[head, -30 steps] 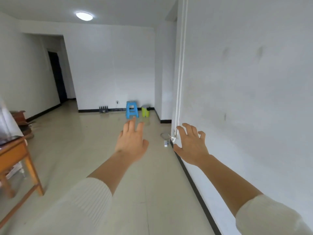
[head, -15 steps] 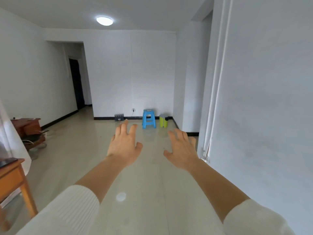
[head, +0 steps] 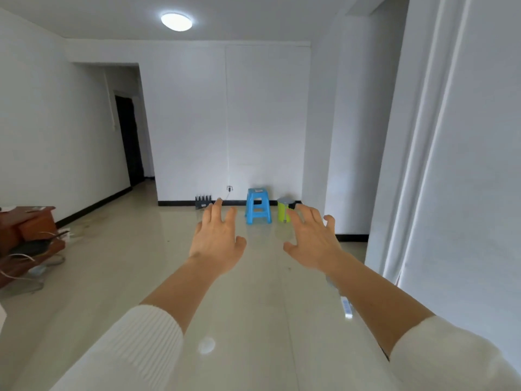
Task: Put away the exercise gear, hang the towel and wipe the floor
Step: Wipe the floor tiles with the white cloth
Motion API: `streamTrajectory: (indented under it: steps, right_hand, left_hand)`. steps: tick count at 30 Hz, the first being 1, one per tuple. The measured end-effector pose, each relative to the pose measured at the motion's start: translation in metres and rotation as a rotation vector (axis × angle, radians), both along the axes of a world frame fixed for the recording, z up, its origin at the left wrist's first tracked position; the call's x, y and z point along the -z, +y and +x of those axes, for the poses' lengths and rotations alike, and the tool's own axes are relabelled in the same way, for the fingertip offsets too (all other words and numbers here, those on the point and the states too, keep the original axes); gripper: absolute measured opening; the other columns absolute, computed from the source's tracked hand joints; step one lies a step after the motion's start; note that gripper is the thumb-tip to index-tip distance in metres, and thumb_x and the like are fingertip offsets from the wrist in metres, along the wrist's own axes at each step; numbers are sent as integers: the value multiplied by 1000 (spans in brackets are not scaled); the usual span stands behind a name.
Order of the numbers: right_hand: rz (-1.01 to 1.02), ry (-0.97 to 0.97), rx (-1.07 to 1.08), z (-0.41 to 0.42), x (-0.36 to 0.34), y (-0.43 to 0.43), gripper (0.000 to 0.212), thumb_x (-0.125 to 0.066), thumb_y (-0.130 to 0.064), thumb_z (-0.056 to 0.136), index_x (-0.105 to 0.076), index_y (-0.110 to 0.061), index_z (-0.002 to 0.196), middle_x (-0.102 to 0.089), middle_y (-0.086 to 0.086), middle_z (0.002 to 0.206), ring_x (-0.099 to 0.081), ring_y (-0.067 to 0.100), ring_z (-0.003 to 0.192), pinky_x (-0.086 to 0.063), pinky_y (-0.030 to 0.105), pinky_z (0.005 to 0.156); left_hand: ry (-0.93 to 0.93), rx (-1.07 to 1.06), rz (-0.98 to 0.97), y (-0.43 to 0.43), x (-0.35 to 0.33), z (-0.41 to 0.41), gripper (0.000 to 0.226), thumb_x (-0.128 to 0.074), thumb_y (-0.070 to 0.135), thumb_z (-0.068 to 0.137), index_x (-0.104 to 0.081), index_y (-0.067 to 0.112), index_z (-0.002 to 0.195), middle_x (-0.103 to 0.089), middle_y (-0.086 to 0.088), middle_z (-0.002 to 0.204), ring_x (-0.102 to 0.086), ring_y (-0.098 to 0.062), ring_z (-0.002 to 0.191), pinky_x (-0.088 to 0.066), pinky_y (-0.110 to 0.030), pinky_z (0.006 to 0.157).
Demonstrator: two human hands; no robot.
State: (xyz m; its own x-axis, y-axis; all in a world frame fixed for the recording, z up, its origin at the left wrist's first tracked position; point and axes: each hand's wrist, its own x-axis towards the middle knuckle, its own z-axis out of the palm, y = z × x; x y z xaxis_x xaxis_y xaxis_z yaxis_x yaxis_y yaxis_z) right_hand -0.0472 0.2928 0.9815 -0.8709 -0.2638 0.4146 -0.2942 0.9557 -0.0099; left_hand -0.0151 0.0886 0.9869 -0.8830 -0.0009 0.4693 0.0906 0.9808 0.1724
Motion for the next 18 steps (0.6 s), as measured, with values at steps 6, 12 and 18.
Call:
streamTrajectory:
  steps: [6, 12, 18]
  right_hand:
    - [-97, -38, -4, -192, -13, -19, 75, -54, -43, 86, -17, -28, 149, -16, 1, 154, -16, 21, 142, -15, 50, 113]
    - [-75, -42, -30, -357, -10, -51, 74, -53, -44, 86, -17, -25, 149, -15, 1, 156, -13, 21, 143, -14, 49, 115]
    - [4, 13, -38, -520, 4, -88, 77, -51, -43, 88, -13, -21, 151, -11, 2, 158, -10, 20, 145, -13, 51, 116]
  left_hand:
    - [-23, -37, 49, -23, -9, -178, 64, -48, 32, 91, -20, 21, 148, -2, -9, 159, -1, -28, 146, -23, -44, 116]
    - [-1, -81, 33, -57, -18, -338, 62, -47, 31, 92, -21, 19, 147, -2, -9, 159, -1, -26, 146, -25, -43, 115]
    - [67, -70, -43, -94, -6, -505, 62, -47, 31, 92, -20, 19, 146, -1, -10, 159, 0, -28, 147, -20, -43, 117]
